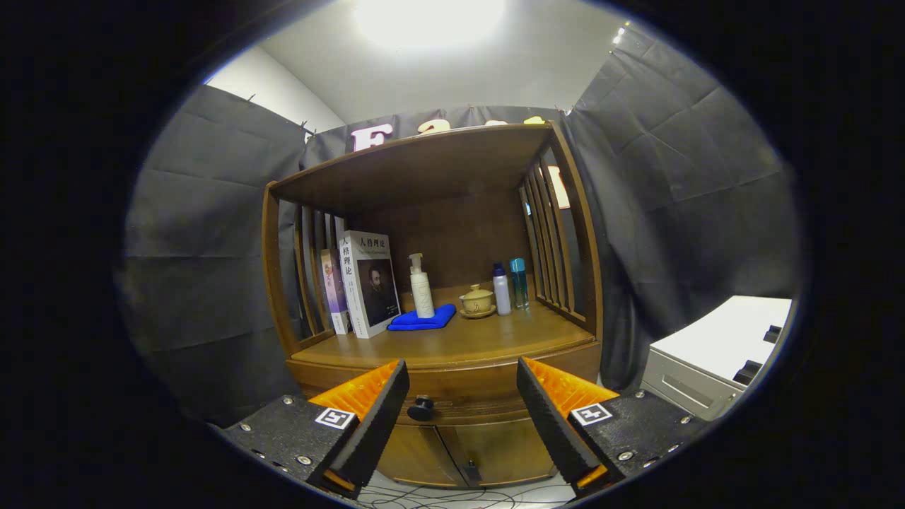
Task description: Pull open the drawer, take out the items inside it, and place them on the countertop above the cabinet.
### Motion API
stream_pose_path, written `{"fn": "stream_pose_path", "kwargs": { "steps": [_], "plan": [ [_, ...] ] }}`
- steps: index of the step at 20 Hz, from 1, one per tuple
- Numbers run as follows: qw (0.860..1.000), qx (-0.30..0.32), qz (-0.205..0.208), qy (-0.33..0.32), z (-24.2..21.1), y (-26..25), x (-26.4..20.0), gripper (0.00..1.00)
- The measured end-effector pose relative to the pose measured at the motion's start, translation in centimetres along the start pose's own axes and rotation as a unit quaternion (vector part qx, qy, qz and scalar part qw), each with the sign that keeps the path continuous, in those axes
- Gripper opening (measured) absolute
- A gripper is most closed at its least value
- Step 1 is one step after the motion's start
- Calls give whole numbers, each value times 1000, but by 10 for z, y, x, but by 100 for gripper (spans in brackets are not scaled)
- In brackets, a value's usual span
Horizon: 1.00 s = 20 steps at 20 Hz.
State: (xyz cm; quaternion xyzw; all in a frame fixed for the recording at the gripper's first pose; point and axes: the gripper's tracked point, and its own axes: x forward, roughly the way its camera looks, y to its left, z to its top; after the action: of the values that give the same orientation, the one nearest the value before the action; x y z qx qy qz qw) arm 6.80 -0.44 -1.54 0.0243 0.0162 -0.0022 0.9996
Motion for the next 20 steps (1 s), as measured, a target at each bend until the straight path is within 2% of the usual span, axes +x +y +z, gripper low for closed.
{"fn": "stream_pose_path", "kwargs": {
  "steps": [8,13,20],
  "plan": [
    [999,-20,17,30,-27,26,51,95],
    [997,-25,27,60,-60,42,76,95],
    [993,-48,22,108,-120,46,107,95]
  ]
}}
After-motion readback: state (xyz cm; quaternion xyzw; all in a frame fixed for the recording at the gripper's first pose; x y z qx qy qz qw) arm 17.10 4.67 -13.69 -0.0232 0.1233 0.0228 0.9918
